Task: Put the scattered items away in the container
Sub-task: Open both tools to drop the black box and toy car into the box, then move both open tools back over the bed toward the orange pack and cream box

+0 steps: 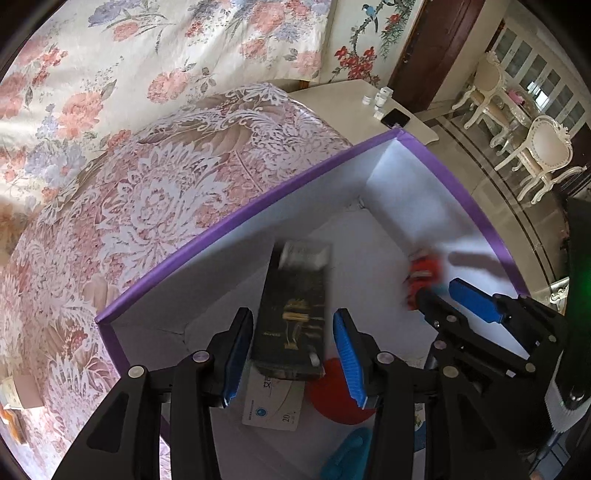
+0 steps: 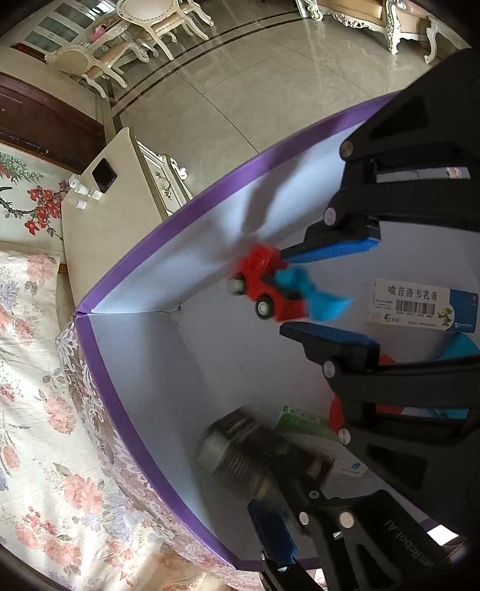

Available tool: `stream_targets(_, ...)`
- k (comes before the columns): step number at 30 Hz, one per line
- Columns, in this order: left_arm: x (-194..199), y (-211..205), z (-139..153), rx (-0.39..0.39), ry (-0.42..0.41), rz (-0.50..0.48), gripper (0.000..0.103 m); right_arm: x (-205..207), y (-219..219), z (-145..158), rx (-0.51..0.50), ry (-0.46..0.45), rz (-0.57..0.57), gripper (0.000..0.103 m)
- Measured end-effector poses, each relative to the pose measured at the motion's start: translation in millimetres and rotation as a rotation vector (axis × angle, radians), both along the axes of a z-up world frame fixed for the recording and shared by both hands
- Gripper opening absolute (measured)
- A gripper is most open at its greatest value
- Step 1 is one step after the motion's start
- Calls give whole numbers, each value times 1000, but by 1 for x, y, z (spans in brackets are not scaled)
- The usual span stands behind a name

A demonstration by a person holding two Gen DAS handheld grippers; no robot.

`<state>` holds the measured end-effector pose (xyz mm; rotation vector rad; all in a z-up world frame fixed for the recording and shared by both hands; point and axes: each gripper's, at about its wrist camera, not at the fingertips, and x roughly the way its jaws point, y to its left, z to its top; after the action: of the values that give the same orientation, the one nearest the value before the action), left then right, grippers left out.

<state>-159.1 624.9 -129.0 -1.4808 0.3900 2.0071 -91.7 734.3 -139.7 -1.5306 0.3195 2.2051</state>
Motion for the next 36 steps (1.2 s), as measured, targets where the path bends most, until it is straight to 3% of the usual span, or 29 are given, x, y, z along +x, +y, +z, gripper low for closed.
stream_targets(8, 0, -1, 0, 7, -5, -2, 46, 0, -2, 0, 0, -2, -5, 38)
stream_targets(10, 1, -1, 2, 8, -1, -2, 46, 1, -2, 1, 8, 0, -10, 46)
stream_targets(12, 2, -2, 4, 11, 5, 0, 46, 1, -3, 3, 19, 4, -14, 65)
stream_targets(25, 8, -14, 19, 52, 35, 3, 47, 3, -5, 17, 40, 29, -29, 69)
stream_targets(32, 19, -29, 30, 75, 94, -8, 47, 5, -15, 25, 29, 50, -31, 69)
stream_targets(36, 21, -44, 36, 109, 99, 27, 47, 5, -27, 33, 32, 68, -19, 69)
